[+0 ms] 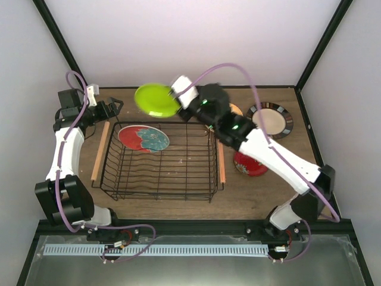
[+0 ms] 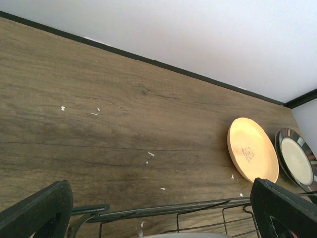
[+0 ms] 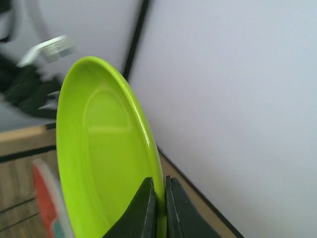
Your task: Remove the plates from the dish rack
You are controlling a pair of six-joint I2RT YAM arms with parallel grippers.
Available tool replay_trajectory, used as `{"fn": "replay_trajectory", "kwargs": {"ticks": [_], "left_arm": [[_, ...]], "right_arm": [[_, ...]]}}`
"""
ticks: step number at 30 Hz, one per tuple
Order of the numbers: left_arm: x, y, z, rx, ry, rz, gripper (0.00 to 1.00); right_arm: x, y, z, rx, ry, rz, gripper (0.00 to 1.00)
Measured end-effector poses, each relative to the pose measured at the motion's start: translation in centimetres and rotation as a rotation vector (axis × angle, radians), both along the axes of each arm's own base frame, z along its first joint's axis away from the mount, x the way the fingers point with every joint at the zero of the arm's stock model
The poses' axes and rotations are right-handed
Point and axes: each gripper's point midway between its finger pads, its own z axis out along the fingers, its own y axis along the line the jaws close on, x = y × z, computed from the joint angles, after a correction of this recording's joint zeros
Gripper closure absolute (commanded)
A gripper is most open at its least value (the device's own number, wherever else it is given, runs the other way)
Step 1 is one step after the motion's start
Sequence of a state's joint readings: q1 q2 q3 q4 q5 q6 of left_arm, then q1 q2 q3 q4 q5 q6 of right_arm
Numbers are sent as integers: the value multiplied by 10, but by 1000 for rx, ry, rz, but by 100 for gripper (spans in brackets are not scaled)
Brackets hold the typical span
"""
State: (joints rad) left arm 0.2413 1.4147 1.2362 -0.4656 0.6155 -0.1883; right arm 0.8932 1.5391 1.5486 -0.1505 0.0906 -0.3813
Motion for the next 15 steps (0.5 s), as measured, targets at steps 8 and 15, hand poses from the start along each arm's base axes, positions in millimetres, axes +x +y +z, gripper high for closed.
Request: {"fn": "replay_trajectory", "kwargs": {"ticks": [8, 15], "left_arm": [[8, 0, 3, -19, 2, -3, 0], [9, -1, 2, -24, 5, -8, 0]], "right_arm": [[114, -228, 40, 288, 160, -585, 99], [118, -383, -78, 406, 589, -987, 99]]}}
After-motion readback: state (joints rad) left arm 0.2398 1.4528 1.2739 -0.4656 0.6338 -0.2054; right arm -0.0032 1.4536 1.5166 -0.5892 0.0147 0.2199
